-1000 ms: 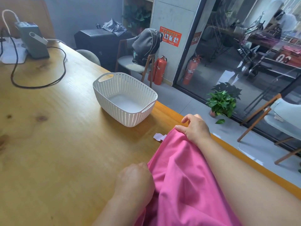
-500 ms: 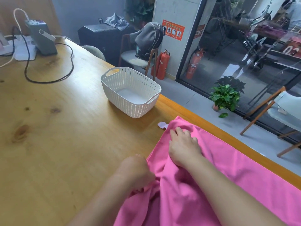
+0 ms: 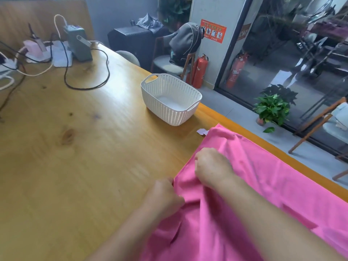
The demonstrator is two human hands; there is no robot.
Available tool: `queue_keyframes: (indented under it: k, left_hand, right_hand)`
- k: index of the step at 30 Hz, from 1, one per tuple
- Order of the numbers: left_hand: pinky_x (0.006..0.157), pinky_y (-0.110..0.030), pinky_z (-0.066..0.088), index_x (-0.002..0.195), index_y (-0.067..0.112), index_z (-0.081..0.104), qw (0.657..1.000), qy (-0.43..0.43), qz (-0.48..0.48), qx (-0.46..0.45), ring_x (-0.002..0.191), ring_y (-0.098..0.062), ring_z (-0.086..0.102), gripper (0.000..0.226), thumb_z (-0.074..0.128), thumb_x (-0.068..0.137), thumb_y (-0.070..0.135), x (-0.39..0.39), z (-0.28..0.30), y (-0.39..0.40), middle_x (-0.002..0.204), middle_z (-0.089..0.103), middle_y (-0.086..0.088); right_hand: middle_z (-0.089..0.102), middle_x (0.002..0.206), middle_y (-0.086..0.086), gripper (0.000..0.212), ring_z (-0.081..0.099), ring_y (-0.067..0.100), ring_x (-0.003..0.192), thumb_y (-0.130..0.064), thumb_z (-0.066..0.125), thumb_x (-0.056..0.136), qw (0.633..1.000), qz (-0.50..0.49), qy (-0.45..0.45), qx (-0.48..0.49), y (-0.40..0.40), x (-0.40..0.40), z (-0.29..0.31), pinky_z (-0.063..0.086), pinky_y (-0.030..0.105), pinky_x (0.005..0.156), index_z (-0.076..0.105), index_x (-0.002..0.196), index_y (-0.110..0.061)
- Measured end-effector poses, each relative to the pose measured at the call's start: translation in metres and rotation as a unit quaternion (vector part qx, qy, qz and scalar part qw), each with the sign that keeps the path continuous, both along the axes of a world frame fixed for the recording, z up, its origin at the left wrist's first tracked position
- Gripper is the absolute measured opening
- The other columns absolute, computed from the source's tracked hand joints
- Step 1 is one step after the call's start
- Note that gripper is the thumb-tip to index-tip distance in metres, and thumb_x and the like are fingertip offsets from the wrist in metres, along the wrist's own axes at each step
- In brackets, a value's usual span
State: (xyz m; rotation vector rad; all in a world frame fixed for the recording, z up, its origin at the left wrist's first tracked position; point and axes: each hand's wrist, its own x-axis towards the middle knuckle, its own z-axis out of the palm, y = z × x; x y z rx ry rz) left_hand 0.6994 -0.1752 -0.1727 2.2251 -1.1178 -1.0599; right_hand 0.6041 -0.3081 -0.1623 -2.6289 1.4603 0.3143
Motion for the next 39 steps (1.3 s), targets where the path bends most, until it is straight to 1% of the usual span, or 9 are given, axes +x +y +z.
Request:
queue_keyframes:
  k: [6,8,11,14,19,21,25,35,39]
  left_hand:
    - [0.068,-0.032,0.047,0.097,0.003,0.068,0.999,0.018,0.014,0.032,0.095,-0.034,0.063,0.023,0.048,0.087,0.004,0.003,-0.005,0.006,0.099,0.068,-0.018]
    - [0.06,-0.032,0.043,0.097,-0.007,0.068,0.993,0.096,0.041,0.057,0.087,-0.032,0.063,0.026,0.046,0.09,0.004,0.007,-0.006,0.013,0.101,0.066,-0.026]
    - [0.052,-0.025,0.029,0.063,0.009,0.058,0.972,0.186,0.136,0.053,0.056,-0.021,0.045,0.026,0.05,0.088,0.013,0.012,0.001,0.029,0.063,0.051,-0.012]
    - [0.055,-0.023,0.037,0.077,0.02,0.065,0.962,0.23,0.129,0.061,0.069,-0.015,0.056,0.034,0.062,0.088,0.052,0.012,0.004,0.044,0.076,0.058,0.0]
    - [0.046,-0.024,0.031,0.066,0.018,0.053,0.998,0.009,0.019,0.065,0.061,-0.018,0.054,0.027,0.07,0.077,0.036,0.007,-0.005,0.061,0.063,0.056,0.002]
    - [0.049,-0.023,0.036,0.071,0.015,0.059,0.997,0.025,0.022,0.07,0.075,-0.026,0.063,0.007,0.059,0.077,0.014,0.01,-0.004,0.065,0.073,0.066,-0.005]
    - [0.059,-0.031,0.049,0.086,0.008,0.071,0.991,0.08,-0.024,0.103,0.073,-0.027,0.064,0.022,0.055,0.074,-0.002,0.026,-0.004,0.082,0.087,0.072,-0.02]
    - [0.073,-0.038,0.055,0.103,0.025,0.049,0.986,-0.13,0.013,0.101,0.084,-0.022,0.06,0.035,0.059,0.07,0.019,0.024,-0.01,0.135,0.097,0.053,0.001]
    - [0.067,-0.037,0.053,0.092,0.018,0.048,0.989,-0.127,0.031,0.063,0.076,-0.025,0.058,0.023,0.049,0.071,0.008,0.017,-0.015,0.143,0.085,0.054,-0.002]
  right_hand:
    - [0.032,0.151,0.014,0.048,0.03,0.031,0.14,-0.012,0.039,0.095,0.999,-0.013,-0.005,0.051,0.03,-0.009,-0.031,0.029,0.039,0.114,0.035,0.142,-0.003]
    - [0.009,0.164,0.013,0.06,0.011,0.029,0.15,-0.013,0.033,0.097,0.998,-0.008,0.003,0.059,0.026,-0.012,-0.039,0.015,0.039,0.122,0.015,0.154,-0.002]
    - [-0.003,0.166,0.01,0.061,0.001,0.025,0.153,-0.016,0.028,0.101,0.996,-0.028,-0.013,0.085,0.019,-0.012,-0.038,0.007,0.037,0.123,0.004,0.157,-0.006]
    - [0.004,0.166,0.009,0.059,0.006,0.024,0.152,-0.019,0.03,0.102,0.995,-0.053,-0.027,0.075,0.021,-0.007,-0.034,0.01,0.037,0.122,0.011,0.156,-0.007]
    - [0.046,0.137,0.011,0.035,0.043,0.029,0.129,-0.019,0.04,0.097,0.997,-0.026,-0.062,0.036,0.069,-0.002,-0.031,0.033,0.039,0.107,0.049,0.129,-0.009]
    - [0.034,0.151,0.012,0.043,0.031,0.028,0.141,-0.022,0.036,0.1,0.996,-0.006,-0.068,0.05,0.084,-0.002,-0.041,0.027,0.04,0.113,0.038,0.142,-0.009]
    - [-0.001,0.166,0.005,0.059,-0.001,0.019,0.153,-0.027,0.026,0.104,0.994,-0.022,-0.06,0.083,0.068,-0.001,-0.044,0.005,0.038,0.122,0.007,0.158,-0.013]
    - [0.038,0.145,0.013,0.038,0.033,0.03,0.138,-0.022,0.036,0.099,0.993,-0.064,-0.075,0.059,0.099,0.008,-0.033,0.026,0.041,0.114,0.045,0.133,-0.009]
    - [-0.002,0.166,0.009,0.059,-0.001,0.024,0.153,-0.023,0.025,0.102,0.992,-0.05,-0.064,0.096,0.111,0.008,-0.041,0.004,0.04,0.123,0.008,0.157,-0.01]
